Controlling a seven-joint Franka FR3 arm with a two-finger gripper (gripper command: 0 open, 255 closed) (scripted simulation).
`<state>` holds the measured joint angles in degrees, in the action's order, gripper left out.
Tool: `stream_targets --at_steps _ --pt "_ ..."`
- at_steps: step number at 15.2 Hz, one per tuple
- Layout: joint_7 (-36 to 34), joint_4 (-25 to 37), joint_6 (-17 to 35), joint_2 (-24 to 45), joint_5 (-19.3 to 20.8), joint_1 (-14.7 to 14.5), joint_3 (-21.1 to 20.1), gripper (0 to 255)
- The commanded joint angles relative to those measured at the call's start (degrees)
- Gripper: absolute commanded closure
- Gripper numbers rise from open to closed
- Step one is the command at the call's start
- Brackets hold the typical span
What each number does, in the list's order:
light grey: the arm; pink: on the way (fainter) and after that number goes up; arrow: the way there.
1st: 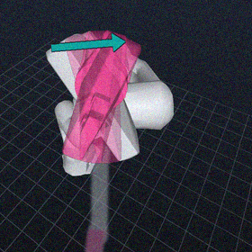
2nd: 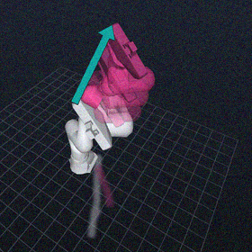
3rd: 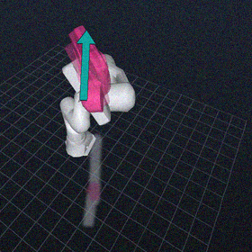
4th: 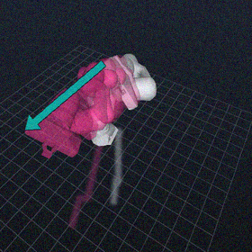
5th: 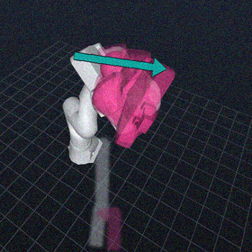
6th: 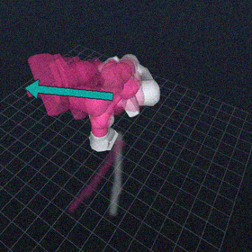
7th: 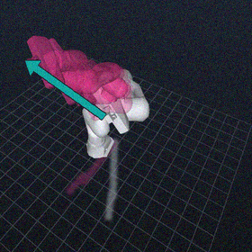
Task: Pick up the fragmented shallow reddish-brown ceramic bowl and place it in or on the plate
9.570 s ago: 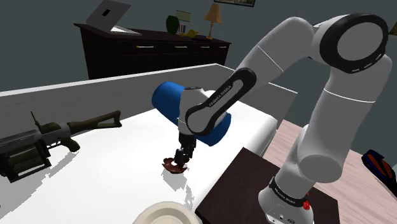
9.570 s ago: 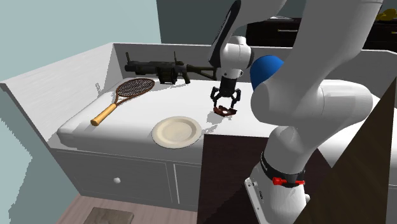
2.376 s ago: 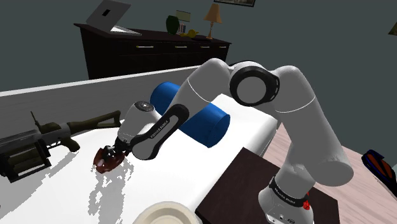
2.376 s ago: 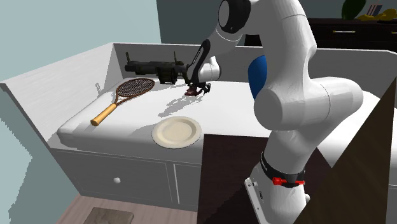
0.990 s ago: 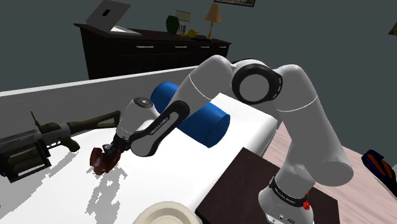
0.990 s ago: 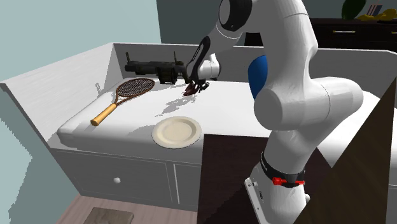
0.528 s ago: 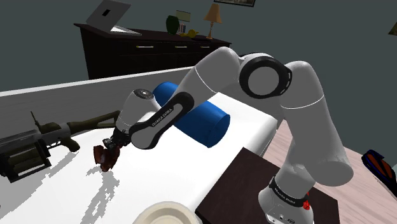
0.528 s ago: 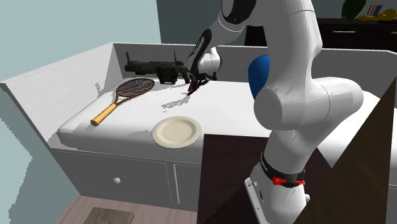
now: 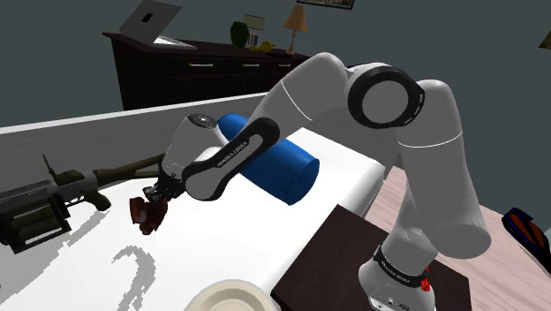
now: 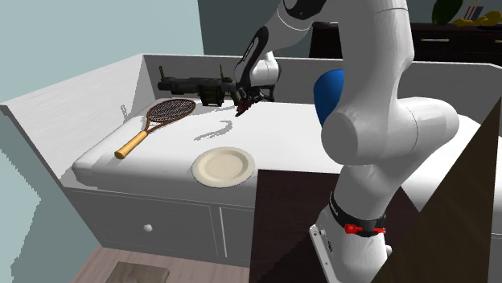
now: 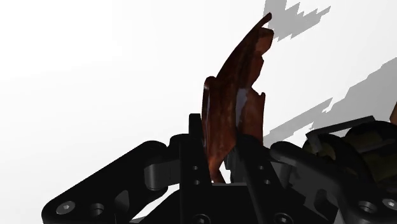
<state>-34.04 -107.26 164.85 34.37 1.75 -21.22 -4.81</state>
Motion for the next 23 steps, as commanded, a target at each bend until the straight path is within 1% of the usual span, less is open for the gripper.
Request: stream_targets --at_steps 1,5,8,11,13,16,18,20,23 --pt "-1.74 -4.42 1.83 -2.67 0.35 -1.69 0.62 255" --pt "-6.31 -13.59 5.86 -7.91 1.53 -6.56 2.78 255" --pt "-10.47 -19.74 8.44 -11.47 2.90 -11.36 5.28 255" --pt "-15.39 -25.33 10.64 -14.74 4.81 -17.59 8.98 255" --pt "-19.25 -28.75 11.88 -16.74 6.58 -22.71 12.30 255" --pt "-26.10 -33.40 13.37 -19.43 10.19 -32.26 19.03 255" --pt "-31.50 -36.15 14.08 -20.97 13.42 -40.06 24.90 255" --pt "-37.69 -38.58 14.51 -22.29 17.45 -49.00 31.89 255" --pt "-47.67 -41.64 14.63 -23.77 24.08 -64.69 44.43 255"
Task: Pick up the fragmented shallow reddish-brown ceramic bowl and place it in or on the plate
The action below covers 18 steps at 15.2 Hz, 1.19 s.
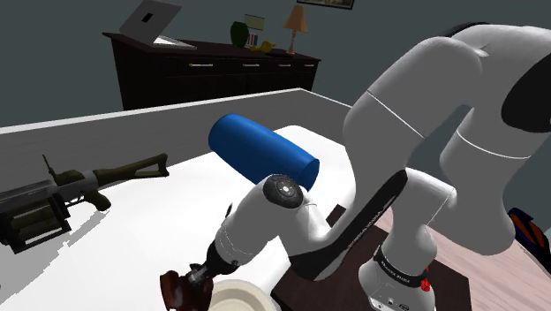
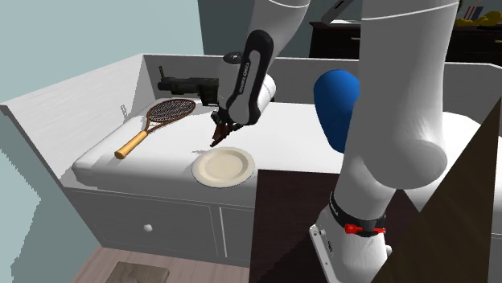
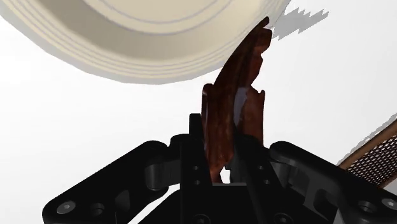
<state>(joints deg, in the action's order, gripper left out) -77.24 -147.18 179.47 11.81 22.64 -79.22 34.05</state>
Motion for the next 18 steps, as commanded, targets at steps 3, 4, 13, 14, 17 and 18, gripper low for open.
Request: stream_targets --at_steps 3,4,13,14,17,18 --pt "-14.11 -3.68 -0.57 -2.14 10.02 -20.62 16.65 255" --pt "-13.72 -3.68 0.50 -0.99 9.13 -19.42 15.32 255" --pt "-13.68 -2.54 8.97 8.92 5.39 -11.63 6.66 255" --pt "-13.89 -2.31 9.82 10.02 5.20 -11.08 6.04 255" --pt "-14.56 -1.57 12.24 13.25 4.73 -9.77 4.49 255" --pt "-14.55 -1.57 12.24 13.24 4.72 -9.77 4.49 255"
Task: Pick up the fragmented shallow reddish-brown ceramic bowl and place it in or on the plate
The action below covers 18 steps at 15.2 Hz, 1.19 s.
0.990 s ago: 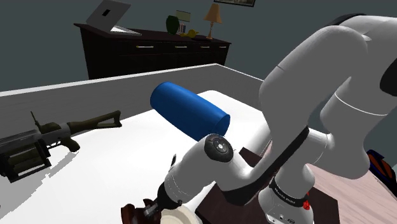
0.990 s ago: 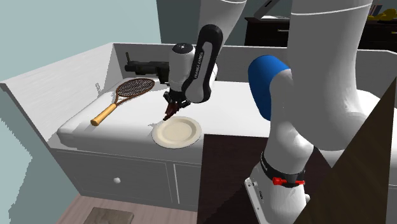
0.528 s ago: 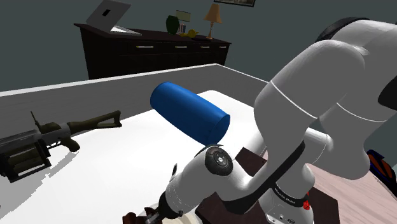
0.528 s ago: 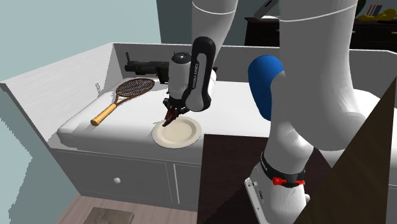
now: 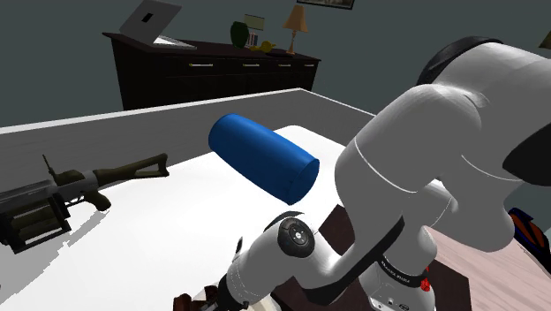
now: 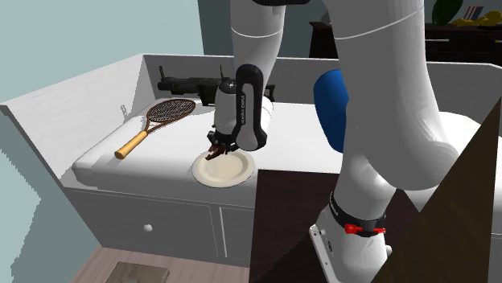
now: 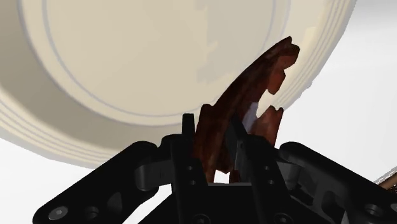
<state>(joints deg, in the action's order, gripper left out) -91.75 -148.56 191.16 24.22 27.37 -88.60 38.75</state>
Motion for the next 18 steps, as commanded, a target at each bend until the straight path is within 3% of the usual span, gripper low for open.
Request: stream_targets --at_steps 1,6,7,12,14,16,18 --pt "-0.03 -0.20 0.55 0.82 -0.02 -0.39 -0.22 255" --pt "0.02 -0.20 0.55 0.82 -0.09 -0.39 -0.23 255" --pt "-0.01 -0.29 0.52 0.77 -0.18 -0.69 -0.08 0" --pt "0.03 -0.20 0.55 0.82 -0.09 -0.39 -0.24 0" --pt "1.12 -3.12 -2.52 -4.56 -0.29 -6.48 5.38 0" --pt "1.62 -5.43 -5.70 -9.24 0.05 -15.48 14.03 0" --pt "1.50 -5.41 -5.71 -9.25 0.20 -15.45 14.04 0"
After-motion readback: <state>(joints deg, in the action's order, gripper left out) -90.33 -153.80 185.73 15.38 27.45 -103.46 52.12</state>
